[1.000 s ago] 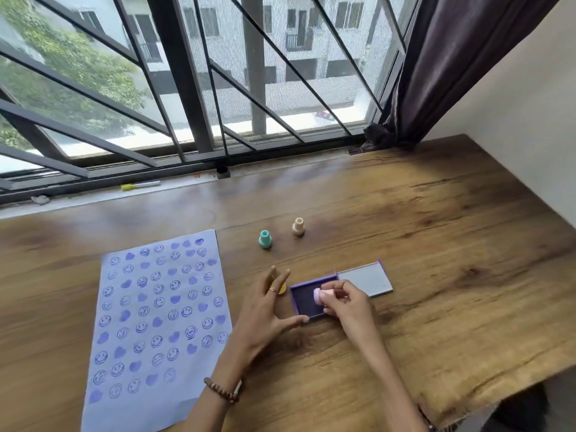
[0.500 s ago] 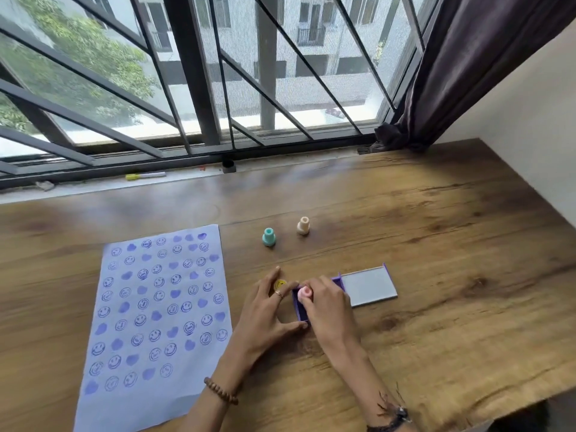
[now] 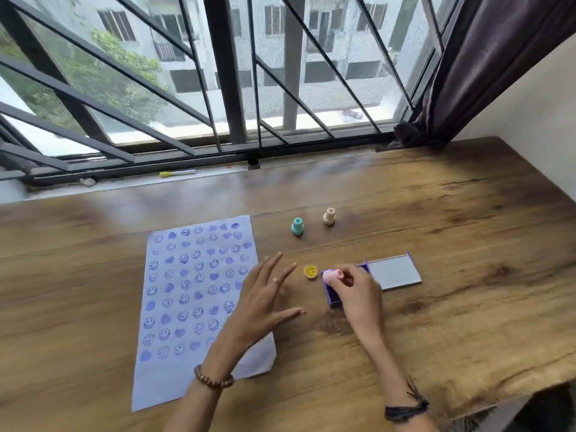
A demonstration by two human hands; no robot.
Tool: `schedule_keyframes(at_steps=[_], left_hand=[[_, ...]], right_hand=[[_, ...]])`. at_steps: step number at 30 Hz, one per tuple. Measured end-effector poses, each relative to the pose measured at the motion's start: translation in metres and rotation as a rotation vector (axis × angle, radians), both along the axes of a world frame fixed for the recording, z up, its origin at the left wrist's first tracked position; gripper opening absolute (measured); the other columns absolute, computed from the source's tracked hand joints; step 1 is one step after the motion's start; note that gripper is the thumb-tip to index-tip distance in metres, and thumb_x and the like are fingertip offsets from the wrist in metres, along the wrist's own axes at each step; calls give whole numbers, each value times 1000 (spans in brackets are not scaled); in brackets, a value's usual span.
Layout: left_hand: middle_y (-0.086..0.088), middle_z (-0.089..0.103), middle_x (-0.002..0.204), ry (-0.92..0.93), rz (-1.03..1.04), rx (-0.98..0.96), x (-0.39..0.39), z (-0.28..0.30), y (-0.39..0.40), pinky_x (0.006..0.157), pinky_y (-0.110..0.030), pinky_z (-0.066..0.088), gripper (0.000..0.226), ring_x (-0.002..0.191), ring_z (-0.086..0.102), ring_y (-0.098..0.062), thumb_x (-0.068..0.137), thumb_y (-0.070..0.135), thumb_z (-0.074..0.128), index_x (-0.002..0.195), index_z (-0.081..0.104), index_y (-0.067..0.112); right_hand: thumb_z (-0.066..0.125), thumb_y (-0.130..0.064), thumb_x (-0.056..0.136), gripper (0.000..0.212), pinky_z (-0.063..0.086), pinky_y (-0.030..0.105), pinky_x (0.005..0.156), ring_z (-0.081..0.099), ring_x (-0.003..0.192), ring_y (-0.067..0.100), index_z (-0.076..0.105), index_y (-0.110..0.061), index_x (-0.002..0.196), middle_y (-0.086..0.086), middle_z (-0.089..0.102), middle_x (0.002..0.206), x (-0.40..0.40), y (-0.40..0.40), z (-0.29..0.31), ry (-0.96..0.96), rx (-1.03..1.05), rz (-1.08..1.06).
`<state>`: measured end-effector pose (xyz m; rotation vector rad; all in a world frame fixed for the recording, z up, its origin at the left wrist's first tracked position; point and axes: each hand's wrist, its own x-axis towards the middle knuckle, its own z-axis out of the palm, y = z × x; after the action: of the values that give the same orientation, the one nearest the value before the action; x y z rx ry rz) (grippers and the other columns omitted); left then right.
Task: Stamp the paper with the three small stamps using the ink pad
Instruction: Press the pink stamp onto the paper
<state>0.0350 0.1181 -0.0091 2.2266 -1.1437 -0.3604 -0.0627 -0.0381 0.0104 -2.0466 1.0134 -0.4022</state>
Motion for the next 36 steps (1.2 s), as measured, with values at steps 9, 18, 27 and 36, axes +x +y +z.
schedule_keyframes(at_steps=[9,18,27,36], left_hand=[[18,-7,150,7,14,262,56,-14,149,116,-39,-5,109,139,-18,-8,47,89,45,136,-1,46],[21,-33,142,24,-89,322,61,-34,175,103,-24,-33,110,129,-40,-6,52,82,54,132,-15,52],[18,-32,143,15,-85,280,61,-44,176,109,-35,-25,107,131,-38,-11,54,79,56,128,-19,55],[15,-32,145,13,-87,269,60,-44,176,109,-36,-26,107,130,-40,-11,57,76,57,128,-19,54]], right_hand=[[71,-14,77,6,49,14,64,65,66,1,71,-19,75,-3,75,75,7,147,-2,-194,526,-98],[60,-10,85,10,48,33,68,68,74,26,68,-8,89,10,65,97,23,210,-8,34,-86,-27],[51,-10,89,15,50,40,79,64,87,27,64,-6,94,10,61,101,25,210,-2,197,-159,96],[46,-16,91,18,42,31,76,59,92,25,60,-6,96,9,60,102,34,198,2,382,-289,264]])
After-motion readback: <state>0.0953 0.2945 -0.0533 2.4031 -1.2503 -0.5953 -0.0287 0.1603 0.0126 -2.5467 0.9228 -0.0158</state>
